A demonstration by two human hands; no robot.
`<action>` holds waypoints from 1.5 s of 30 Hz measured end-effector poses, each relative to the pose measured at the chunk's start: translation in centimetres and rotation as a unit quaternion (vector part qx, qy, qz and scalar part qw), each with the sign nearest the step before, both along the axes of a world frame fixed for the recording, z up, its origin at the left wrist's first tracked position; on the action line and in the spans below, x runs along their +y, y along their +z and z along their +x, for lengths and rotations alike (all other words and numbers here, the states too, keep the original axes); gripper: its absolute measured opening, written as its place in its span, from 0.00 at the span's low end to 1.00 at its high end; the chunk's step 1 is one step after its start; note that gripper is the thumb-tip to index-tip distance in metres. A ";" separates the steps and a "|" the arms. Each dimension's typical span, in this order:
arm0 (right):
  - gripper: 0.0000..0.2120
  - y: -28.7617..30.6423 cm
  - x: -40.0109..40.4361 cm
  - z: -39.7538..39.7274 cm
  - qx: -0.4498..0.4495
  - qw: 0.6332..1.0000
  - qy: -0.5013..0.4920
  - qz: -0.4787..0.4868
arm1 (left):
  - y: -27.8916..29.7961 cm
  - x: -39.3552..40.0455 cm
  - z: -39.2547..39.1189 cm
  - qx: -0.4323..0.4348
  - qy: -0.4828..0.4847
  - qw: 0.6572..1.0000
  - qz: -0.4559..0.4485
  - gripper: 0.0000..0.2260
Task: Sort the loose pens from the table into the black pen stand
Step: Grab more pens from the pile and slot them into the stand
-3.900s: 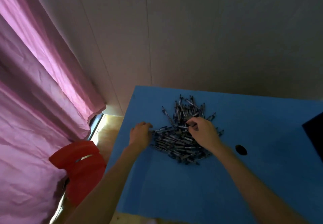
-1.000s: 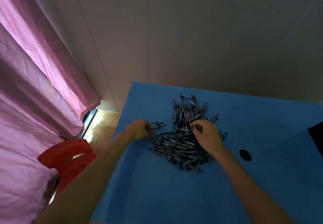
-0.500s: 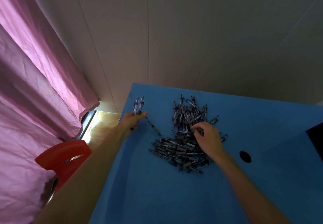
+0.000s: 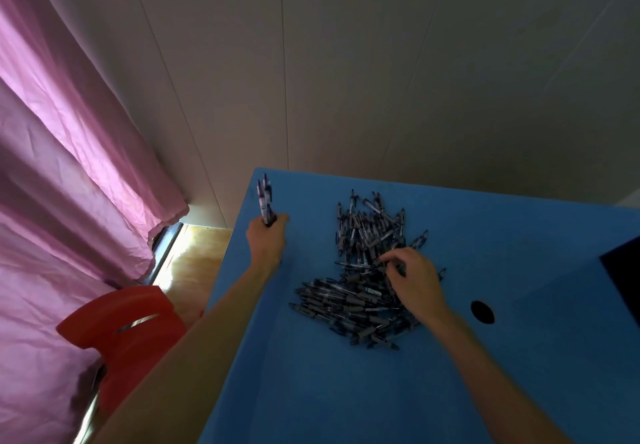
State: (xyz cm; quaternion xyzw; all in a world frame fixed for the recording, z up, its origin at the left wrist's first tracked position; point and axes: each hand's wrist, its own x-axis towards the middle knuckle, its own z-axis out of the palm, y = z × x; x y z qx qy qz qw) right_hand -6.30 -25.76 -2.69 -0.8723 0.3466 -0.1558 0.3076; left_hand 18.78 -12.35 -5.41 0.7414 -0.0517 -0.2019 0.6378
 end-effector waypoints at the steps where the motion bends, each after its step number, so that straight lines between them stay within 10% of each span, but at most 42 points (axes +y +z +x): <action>1: 0.10 -0.1 -0.1 -0.1 -0.003 1.000 -0.001 0.003 | 0.0 -0.3 -0.3 -0.023 0.011 1.000 -0.004 0.13; 24: 0.09 -0.5 -1.0 -0.4 -0.022 1.000 0.003 -0.010 | -1.8 -8.4 -3.5 -0.062 -0.253 0.926 0.273 0.30; 38: 0.09 -1.3 -1.8 -1.6 -0.012 1.000 -0.003 0.000 | -2.0 -6.6 0.1 -0.071 -0.195 0.965 0.163 0.16; 45: 0.10 -1.4 -2.6 -3.0 -0.019 1.000 -0.022 0.007 | -1.0 -7.8 1.0 -0.207 -0.320 0.898 0.218 0.07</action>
